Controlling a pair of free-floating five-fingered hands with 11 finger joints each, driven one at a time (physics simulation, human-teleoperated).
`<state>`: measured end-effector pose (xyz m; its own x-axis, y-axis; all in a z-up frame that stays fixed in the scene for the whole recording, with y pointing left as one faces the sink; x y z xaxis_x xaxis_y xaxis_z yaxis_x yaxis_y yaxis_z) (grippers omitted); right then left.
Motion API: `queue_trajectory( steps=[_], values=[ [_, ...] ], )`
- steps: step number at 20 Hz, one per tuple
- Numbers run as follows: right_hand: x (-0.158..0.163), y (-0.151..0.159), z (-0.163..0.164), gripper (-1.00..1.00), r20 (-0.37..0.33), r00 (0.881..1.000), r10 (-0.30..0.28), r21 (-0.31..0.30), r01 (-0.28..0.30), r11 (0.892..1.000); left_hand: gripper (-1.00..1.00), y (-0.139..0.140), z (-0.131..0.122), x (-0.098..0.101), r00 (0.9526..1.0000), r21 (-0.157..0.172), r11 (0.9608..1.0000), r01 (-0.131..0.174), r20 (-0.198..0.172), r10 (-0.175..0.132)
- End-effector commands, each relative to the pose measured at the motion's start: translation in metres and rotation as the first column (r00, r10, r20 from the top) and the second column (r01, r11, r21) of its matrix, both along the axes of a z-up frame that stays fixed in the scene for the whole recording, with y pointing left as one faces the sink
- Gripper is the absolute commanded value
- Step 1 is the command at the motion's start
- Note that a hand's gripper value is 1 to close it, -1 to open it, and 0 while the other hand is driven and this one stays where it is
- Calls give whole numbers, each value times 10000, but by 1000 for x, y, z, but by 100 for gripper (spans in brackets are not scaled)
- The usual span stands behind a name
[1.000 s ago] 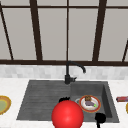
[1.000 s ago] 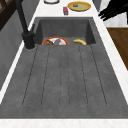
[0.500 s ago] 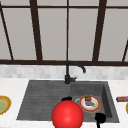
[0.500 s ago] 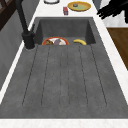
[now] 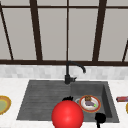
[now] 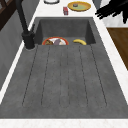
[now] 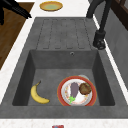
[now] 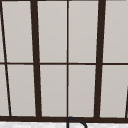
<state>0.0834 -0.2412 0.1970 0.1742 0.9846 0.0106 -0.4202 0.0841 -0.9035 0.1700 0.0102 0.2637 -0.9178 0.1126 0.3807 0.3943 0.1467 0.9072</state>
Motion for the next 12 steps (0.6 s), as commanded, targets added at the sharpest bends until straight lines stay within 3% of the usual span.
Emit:
queue_trajectory(
  steps=[1, 12],
  values=[
    [0, 0, 0, 0, 0, 10000, 0, 0, 0, 10000, -100, 0, -3, 0, 9921, 0, 9922, 1245, 157, -1245],
    [0, 0, 0, 0, 0, 10000, 0, 0, 0, 10000, -100, -2, -13, 0, 9819, -354, 9812, 1895, 138, -1891]
  ],
)
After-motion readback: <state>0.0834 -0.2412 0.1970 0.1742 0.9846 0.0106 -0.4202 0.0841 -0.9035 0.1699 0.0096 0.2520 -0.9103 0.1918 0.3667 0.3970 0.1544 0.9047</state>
